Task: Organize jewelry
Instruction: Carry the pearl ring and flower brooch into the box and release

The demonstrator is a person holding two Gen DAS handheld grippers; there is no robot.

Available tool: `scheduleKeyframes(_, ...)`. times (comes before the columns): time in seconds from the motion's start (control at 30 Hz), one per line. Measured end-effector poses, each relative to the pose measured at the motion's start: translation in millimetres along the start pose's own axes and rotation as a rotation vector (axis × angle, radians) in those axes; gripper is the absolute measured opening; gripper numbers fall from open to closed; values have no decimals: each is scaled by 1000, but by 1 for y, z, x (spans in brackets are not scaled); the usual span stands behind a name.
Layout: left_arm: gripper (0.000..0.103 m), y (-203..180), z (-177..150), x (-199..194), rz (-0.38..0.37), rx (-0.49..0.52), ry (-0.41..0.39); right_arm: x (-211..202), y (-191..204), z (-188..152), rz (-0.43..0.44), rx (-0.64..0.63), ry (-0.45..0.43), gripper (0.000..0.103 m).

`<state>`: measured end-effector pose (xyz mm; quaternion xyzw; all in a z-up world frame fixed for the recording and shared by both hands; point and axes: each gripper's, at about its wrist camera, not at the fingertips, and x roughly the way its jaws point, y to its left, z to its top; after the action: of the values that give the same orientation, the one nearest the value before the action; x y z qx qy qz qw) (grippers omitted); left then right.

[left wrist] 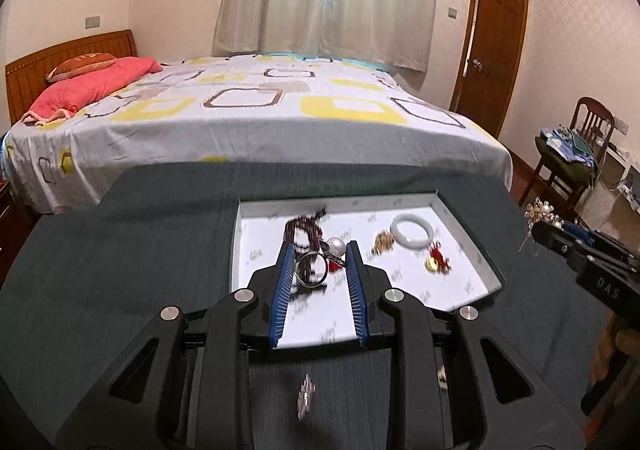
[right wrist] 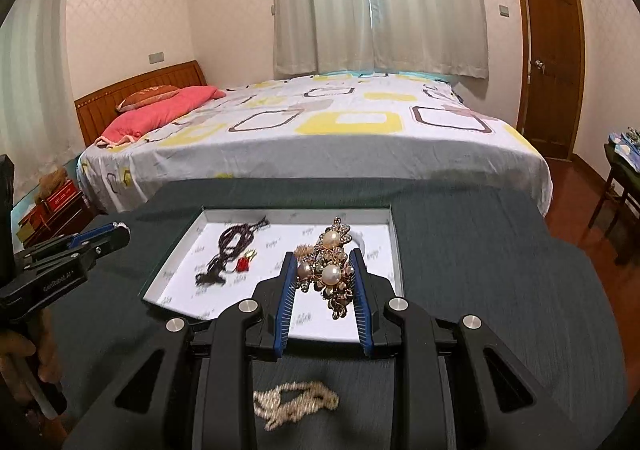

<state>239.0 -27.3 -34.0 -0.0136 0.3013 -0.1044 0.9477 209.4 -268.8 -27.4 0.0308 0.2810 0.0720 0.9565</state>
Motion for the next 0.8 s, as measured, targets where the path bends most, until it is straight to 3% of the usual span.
scheduleKeyframes(0.2,26,1,2,34,0,1,27,31,-5,1,-4,-4,23,27)
scheduleKeyframes(0.4,26,8,-19,76,23,-5,114,67,-14,-16,-18,9,102,27)
scheduleKeyframes(0.8,26,23,-46,109,57,-8,206,106,-28,-46,-44,17,226,27)
